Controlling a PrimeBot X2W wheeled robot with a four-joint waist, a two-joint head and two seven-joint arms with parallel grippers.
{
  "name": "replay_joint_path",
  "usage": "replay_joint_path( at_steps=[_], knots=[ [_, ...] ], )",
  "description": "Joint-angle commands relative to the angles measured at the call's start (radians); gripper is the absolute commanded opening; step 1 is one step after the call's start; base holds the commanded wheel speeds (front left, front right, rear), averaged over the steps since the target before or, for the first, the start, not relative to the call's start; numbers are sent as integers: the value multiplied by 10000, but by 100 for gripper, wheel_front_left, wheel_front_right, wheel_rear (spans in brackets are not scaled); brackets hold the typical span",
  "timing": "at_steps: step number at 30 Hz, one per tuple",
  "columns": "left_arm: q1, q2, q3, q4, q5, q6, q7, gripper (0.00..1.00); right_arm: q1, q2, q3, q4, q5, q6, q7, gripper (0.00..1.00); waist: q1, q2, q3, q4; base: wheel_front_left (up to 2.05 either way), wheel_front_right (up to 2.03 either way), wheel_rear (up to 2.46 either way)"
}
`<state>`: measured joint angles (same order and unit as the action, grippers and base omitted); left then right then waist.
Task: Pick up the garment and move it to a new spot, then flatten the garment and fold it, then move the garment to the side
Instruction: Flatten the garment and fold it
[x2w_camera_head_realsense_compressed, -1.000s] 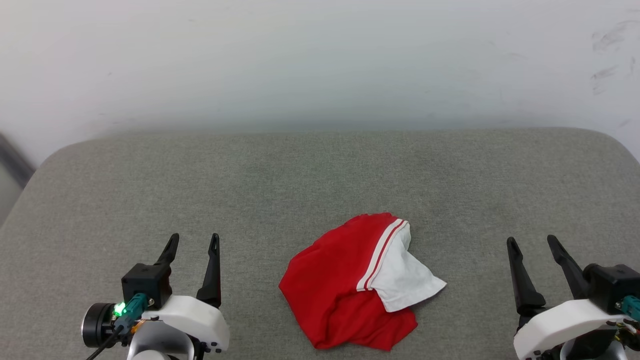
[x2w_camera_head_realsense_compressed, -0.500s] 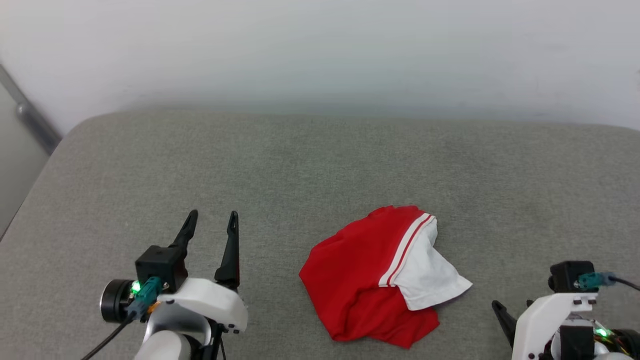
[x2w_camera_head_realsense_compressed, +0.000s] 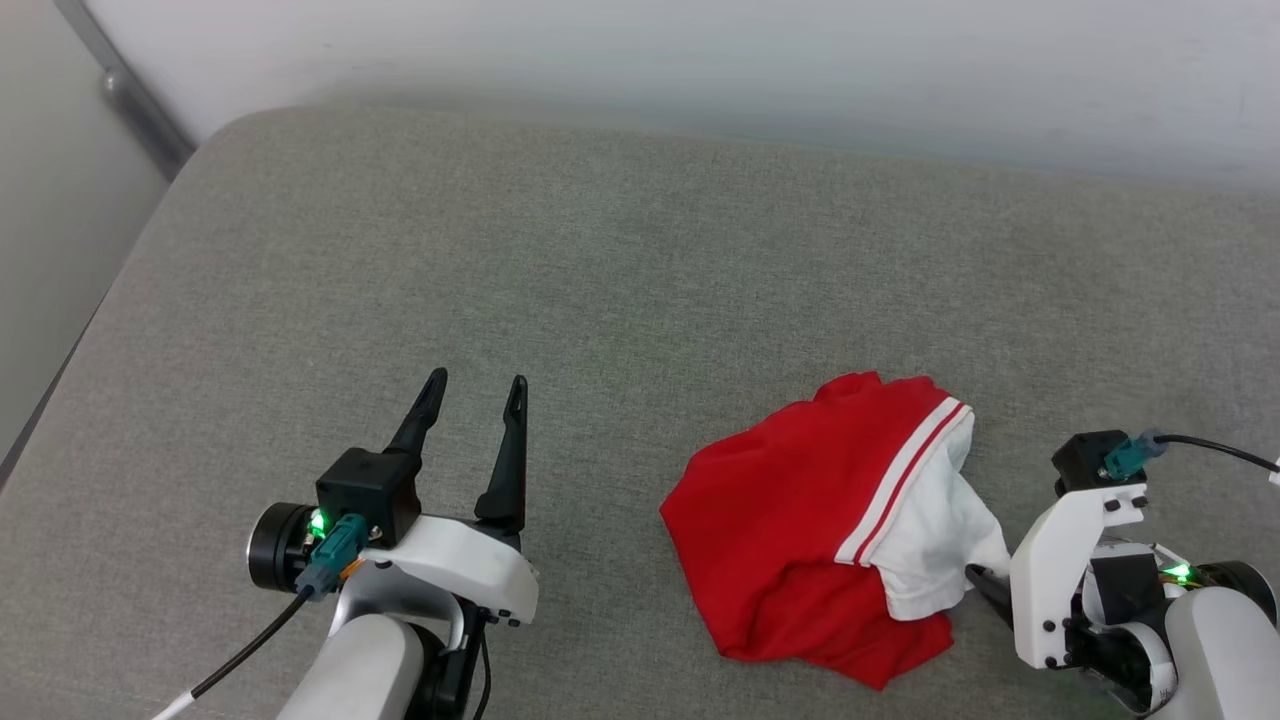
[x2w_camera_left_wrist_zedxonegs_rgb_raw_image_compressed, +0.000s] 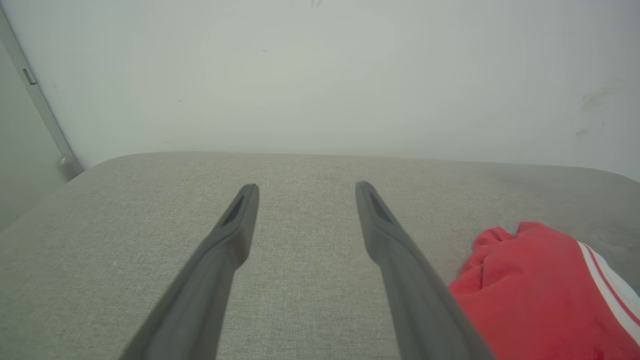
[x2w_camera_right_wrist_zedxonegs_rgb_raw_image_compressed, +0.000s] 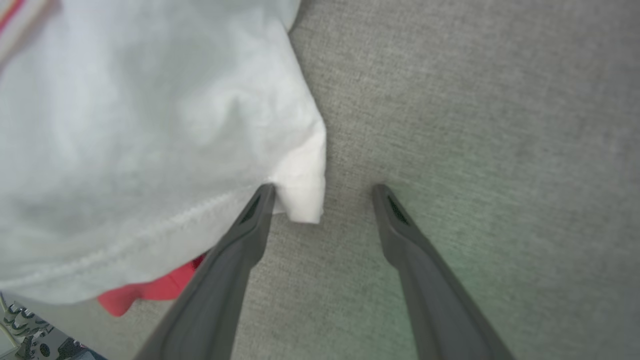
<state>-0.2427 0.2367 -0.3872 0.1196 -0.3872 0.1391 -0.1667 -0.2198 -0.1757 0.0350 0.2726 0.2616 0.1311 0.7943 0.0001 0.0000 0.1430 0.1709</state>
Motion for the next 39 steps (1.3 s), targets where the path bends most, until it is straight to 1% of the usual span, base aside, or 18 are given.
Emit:
replay_joint_path(
  at_steps=[1, 2, 3, 5, 7, 10, 11, 14, 17, 22, 25, 26, 29, 32, 33, 34, 35, 39],
  knots=[
    [-135, -62, -31, 102, -29, -38, -118, 100, -40, -27, 174, 577, 153, -7, 252, 100, -1, 0, 152, 170, 0, 0, 0],
    [-129, -62, -36, 150, -46, -48, -137, 100, 17, 15, 242, 816, 252, -7, 376, 100, -1, 0, 153, 187, 0, 0, 0],
    [-126, -63, -30, 196, -58, -43, -157, 100, 55, 4, 330, 1027, 329, -7, 457, 44, -1, 0, 154, 202, 0, 0, 0],
    [-91, -48, -23, 267, -79, -19, -189, 100, 92, 58, 443, 1298, 499, -5, 525, 0, -1, 0, 101, 189, 0, 0, 0],
    [-7, -1, 13, 322, -102, 28, -213, 100, -40, -16, 545, 1246, 615, -4, 323, 0, -1, 0, 34, 122, 0, 0, 0],
    [100, 62, 60, 347, -108, 109, -187, 100, -617, -365, 611, 789, 531, -5, -292, 0, -1, 0, -99, -47, 0, 0, 0],
    [100, 62, 60, 347, -108, 109, -187, 100, -617, -365, 611, 789, 531, -5, -292, 0, -1, 0, -99, -47, 0, 0, 0],
    [245, 189, 112, 360, -133, 179, -159, 100, -1112, -767, 611, 81, 216, -8, -1074, 0, -1, 0, -387, -344, 0, 0, 0],
    [388, 232, 138, 354, -205, 204, -131, 100, -1218, -1029, 223, -518, -53, -10, -1368, 0, -1, 0, -605, -590, 0, 0, 0],
    [614, 275, 153, 230, -278, 330, -39, 100, -489, -1164, -1266, -1267, -532, -10, -1403, 0, -1, 0, -858, -924, 0, 0, 0],
    [775, 311, 161, 171, -340, 367, 34, 100, 334, -960, -2408, -1246, -783, -8, -1285, 0, -1, 0, -980, -1065, 0, 0, 0],
    [775, 311, 161, 171, -340, 367, 34, 100, 334, -960, -2408, -1246, -783, -8, -1285, 0, -1, 0, -980, -1065, 0, 0, 0],
    [885, 369, 157, 112, -373, 397, 125, 100, 1277, -690, -3361, -826, -1026, -8, -1250, 0, -1, 0, -1024, -1135, 0, 0, 0],
    [948, 430, 160, 49, -399, 436, 202, 100, 1905, -206, -4097, -224, -1127, -7, -1501, 0, -1, 0, -1030, -1197, 0, 0, 0],
    [958, 460, 162, 37, -397, 458, 235, 100, 2016, -30, -4252, 1, -1146, -7, -1673, 14, -1, 0, -1029, -1219, 0, 0, 0],
    [970, 475, 165, 15, -413, 472, 270, 100, 2066, 125, -4313, 202, -1127, -7, -1917, 49, -1, 0, -1038, -1247, 0, 0, 0],
    [1106, 539, 203, -27, -455, 545, 313, 100, 1992, 452, -4467, 663, -1286, -8, -2958, 100, -1, 0, -1100, -1341, 0, 0, 0],
    [1305, 570, 225, -48, -538, 616, 376, 100, 1731, 697, -4581, 822, -1580, -8, -4556, 100, -1, 0, -1352, -1405, 0, 0, 0]
  ],
)
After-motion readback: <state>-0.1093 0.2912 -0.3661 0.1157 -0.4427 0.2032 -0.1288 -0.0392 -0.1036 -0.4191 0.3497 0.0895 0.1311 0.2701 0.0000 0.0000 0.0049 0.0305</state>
